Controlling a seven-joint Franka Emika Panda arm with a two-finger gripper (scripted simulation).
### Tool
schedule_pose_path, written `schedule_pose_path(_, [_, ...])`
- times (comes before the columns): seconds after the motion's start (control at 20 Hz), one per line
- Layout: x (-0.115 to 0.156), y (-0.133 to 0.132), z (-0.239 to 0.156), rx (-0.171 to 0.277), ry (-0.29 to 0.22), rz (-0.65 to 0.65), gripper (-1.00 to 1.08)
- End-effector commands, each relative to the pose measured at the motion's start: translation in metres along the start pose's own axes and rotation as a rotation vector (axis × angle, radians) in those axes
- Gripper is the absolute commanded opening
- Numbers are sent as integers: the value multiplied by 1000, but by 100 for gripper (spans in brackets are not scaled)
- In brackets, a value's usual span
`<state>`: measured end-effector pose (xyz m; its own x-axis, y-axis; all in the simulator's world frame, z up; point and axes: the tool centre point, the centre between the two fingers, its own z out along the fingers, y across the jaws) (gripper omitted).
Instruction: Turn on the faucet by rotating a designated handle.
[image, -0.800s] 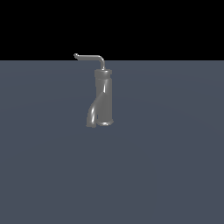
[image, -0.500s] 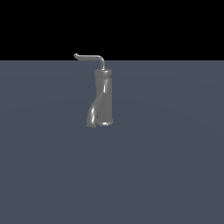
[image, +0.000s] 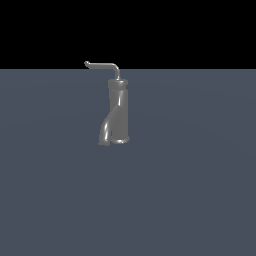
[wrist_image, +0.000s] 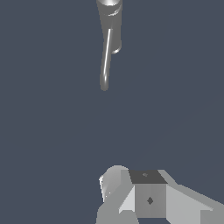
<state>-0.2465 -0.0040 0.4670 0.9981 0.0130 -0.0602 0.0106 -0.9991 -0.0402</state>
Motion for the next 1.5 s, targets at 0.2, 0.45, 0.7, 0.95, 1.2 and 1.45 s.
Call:
schedule_pose_path(0.2, [11, -1, -2, 11, 0, 42, -100])
schedule_pose_path(0.45, [27, -4, -4, 28, -1, 109, -100])
schedule_pose_path(0.7, [51, -7, -6, 49, -4, 208, -100])
schedule_pose_path(0.95, [81, -11, -7, 69, -11, 328, -100])
schedule_pose_path(1.2, [111, -16, -4, 85, -19, 452, -100])
schedule_pose_path(1.45, [142, -21, 1, 94, -28, 577, -100])
